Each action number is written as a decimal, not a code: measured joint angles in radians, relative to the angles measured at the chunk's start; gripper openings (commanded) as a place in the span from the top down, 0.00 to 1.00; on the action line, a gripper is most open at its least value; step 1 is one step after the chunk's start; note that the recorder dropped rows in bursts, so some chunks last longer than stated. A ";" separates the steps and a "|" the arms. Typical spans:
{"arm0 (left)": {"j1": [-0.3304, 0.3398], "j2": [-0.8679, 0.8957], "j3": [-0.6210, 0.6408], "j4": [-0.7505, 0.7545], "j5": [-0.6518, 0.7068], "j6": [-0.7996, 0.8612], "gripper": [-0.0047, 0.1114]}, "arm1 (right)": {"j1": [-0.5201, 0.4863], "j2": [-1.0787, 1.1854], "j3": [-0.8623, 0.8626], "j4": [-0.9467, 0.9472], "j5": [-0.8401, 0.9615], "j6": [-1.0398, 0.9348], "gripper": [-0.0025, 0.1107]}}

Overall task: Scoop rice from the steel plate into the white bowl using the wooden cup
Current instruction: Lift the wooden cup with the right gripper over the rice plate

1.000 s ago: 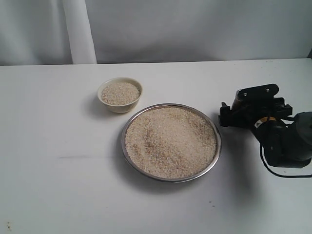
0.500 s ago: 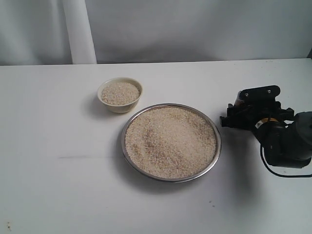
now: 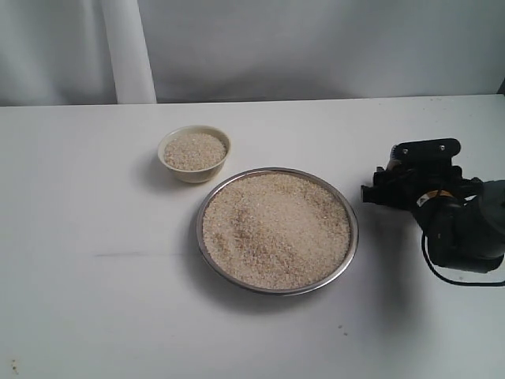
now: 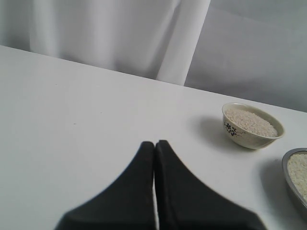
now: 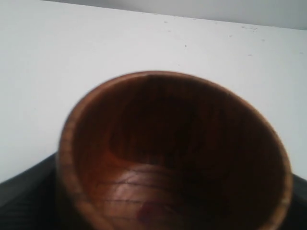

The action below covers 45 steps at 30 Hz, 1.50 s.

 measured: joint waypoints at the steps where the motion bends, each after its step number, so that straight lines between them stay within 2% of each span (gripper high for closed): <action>1: 0.000 0.000 0.000 0.000 0.000 0.000 0.96 | 0.000 -0.005 0.000 -0.007 0.007 -0.009 0.83; 7: 0.000 0.000 0.000 0.000 0.000 0.000 0.96 | 0.000 -0.107 0.002 -0.070 0.107 -0.155 0.90; 15: 0.000 0.000 0.000 0.000 0.000 0.000 0.96 | 0.000 -0.401 0.002 -0.113 0.402 -0.265 0.91; 22: 0.000 0.000 0.000 0.000 0.000 0.000 0.96 | 0.103 -0.676 0.000 -0.200 0.615 -0.387 0.91; 27: 0.000 0.000 0.000 0.000 0.000 0.000 0.96 | 0.184 -0.748 -0.114 -0.213 0.894 -0.423 0.92; 34: 0.000 0.000 0.000 0.000 0.000 0.000 0.96 | 0.230 -0.711 -0.318 -0.261 1.223 -0.401 0.92; 37: 0.000 0.000 0.000 0.000 0.000 0.000 0.96 | 0.259 -0.668 -0.370 -0.389 1.321 -0.319 0.93; 45: 0.000 0.000 0.000 0.000 0.000 0.000 0.96 | 0.421 -0.456 -0.466 -1.000 1.660 0.034 0.98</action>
